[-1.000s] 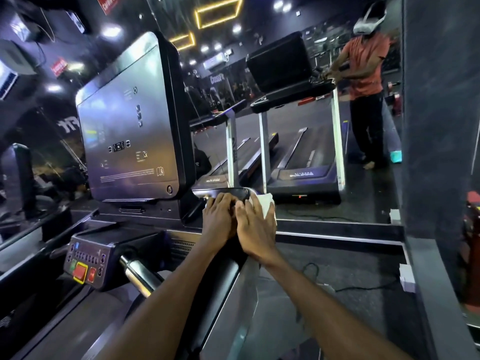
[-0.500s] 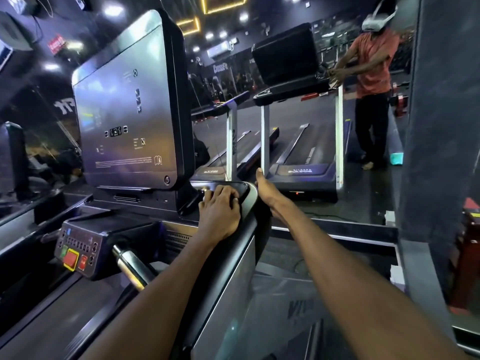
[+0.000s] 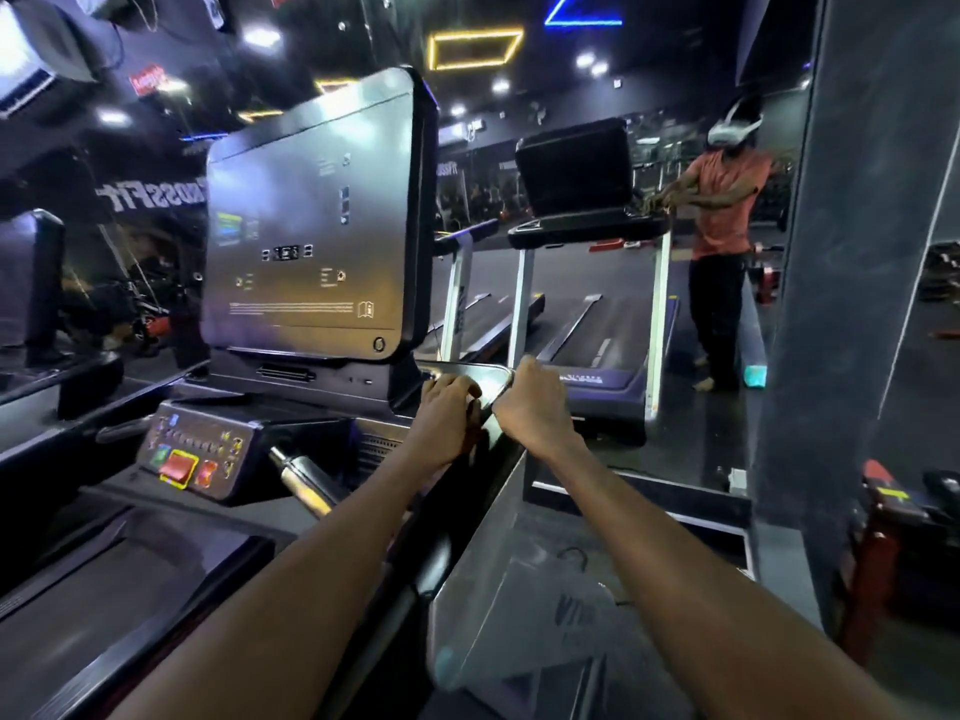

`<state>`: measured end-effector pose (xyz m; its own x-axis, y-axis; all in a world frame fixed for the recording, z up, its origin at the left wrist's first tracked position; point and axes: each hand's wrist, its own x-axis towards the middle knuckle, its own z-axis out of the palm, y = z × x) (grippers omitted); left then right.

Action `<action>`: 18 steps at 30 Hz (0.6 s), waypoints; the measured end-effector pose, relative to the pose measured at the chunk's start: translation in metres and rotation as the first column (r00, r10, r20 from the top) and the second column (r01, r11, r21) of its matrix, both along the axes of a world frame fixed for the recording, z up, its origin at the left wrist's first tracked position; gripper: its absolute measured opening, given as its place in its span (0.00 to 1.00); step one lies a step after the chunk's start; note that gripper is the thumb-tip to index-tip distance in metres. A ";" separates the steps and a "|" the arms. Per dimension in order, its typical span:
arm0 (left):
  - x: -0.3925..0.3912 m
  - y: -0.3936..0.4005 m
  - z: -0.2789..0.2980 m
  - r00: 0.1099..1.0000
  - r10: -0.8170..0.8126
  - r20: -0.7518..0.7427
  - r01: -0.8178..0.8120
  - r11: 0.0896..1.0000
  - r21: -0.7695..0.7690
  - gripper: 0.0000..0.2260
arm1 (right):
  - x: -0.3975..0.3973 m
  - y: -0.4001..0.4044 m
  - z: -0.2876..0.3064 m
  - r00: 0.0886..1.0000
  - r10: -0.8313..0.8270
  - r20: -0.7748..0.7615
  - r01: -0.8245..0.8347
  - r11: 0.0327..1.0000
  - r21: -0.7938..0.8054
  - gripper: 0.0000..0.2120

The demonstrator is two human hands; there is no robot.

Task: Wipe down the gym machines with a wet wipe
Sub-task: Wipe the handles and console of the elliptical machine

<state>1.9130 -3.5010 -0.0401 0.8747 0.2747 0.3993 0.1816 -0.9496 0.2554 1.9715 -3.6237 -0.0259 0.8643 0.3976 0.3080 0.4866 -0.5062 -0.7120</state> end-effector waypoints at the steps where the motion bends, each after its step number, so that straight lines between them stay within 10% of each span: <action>1: -0.014 0.001 0.007 1.000 -0.001 0.014 0.001 1.000 -0.025 0.10 | -0.013 0.007 0.002 1.000 0.024 0.009 -0.024 1.000 0.020 0.17; 7: -0.085 0.026 0.031 1.000 0.030 0.003 -0.028 0.971 -0.237 0.12 | -0.082 0.038 0.016 0.965 0.230 -0.129 -0.181 0.935 0.306 0.12; 18: -0.294 0.089 0.038 0.918 0.396 0.003 -0.360 0.837 -0.413 0.06 | -0.250 0.125 0.018 0.758 0.577 -0.305 -0.467 0.806 0.363 0.15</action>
<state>1.6188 -3.4120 -0.0025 0.6377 0.7275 0.2531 0.4657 -0.6259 0.6255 1.7213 -3.4989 -0.0078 0.6094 0.7782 0.1518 0.2813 -0.0332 -0.9590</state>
